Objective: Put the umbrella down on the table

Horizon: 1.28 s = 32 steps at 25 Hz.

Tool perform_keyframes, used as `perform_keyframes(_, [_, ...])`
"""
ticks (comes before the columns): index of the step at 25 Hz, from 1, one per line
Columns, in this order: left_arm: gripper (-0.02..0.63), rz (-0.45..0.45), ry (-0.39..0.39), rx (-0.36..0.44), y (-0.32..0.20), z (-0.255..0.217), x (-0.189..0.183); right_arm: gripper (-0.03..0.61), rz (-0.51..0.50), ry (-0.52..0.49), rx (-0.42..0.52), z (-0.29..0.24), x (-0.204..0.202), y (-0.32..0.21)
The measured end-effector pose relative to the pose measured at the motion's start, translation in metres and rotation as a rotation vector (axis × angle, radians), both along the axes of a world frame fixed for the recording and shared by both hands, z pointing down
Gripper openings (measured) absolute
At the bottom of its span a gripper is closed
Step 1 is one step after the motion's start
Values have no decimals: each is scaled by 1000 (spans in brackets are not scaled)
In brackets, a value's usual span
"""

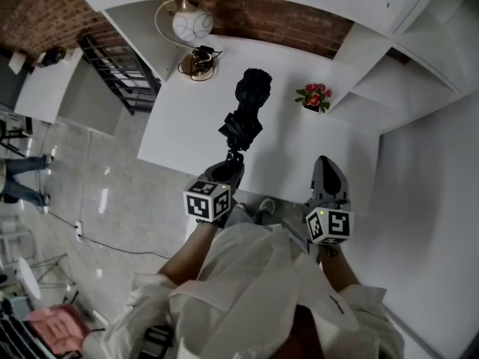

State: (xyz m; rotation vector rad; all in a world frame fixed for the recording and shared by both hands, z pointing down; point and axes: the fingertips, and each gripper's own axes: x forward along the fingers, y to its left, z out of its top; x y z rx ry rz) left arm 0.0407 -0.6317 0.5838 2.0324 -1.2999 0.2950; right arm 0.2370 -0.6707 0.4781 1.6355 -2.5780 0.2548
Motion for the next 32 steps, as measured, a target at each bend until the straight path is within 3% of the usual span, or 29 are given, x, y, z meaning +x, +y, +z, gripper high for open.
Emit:
perform_keyframes(8, [78, -35, -31, -61, -18, 24, 1, 18, -5, -10, -73, 36, -1, -26])
perform_keyframes(32, [78, -22, -96, -216, -51, 140, 5, 18, 12, 41, -236, 134, -28, -60])
